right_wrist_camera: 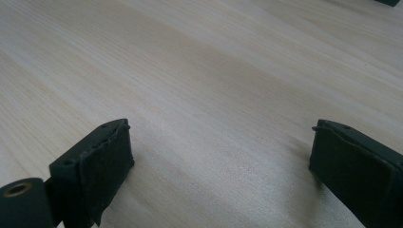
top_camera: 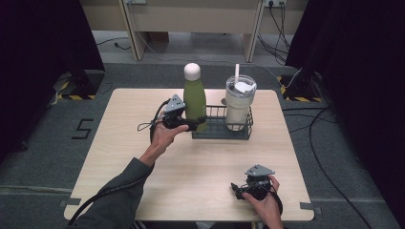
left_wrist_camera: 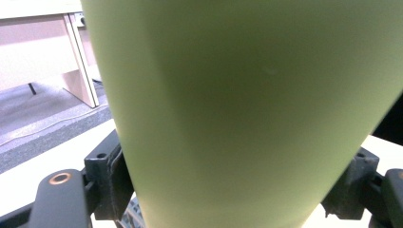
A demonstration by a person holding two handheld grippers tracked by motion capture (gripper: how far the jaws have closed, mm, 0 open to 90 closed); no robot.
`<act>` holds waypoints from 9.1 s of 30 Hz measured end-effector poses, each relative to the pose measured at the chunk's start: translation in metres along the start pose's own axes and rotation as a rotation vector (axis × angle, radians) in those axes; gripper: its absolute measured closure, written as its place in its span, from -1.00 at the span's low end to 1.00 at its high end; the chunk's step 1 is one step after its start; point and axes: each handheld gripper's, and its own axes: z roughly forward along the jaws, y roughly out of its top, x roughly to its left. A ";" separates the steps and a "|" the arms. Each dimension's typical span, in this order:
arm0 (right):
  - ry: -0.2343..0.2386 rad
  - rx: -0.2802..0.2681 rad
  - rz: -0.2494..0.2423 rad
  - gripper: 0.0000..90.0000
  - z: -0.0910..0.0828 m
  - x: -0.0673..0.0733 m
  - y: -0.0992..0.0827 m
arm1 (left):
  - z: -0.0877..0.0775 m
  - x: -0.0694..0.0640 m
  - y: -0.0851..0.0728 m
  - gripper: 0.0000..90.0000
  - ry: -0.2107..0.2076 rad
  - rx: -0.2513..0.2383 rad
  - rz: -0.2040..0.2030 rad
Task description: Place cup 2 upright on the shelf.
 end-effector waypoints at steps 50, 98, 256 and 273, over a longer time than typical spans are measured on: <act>0.004 -0.001 -0.006 -0.84 0.000 0.000 0.000 | 0.055 0.023 0.008 -0.55 0.052 -0.001 -0.053; 0.005 0.000 -0.005 -0.84 0.000 0.001 0.000 | 0.077 0.028 -0.021 -0.55 0.080 0.057 -0.051; 0.008 -0.001 -0.009 -0.84 0.001 0.001 0.001 | -0.131 -0.029 -0.135 -0.68 0.014 0.236 0.000; 0.007 -0.001 -0.008 -0.83 0.001 0.002 0.001 | -0.127 -0.032 -0.156 -0.67 0.015 0.416 0.016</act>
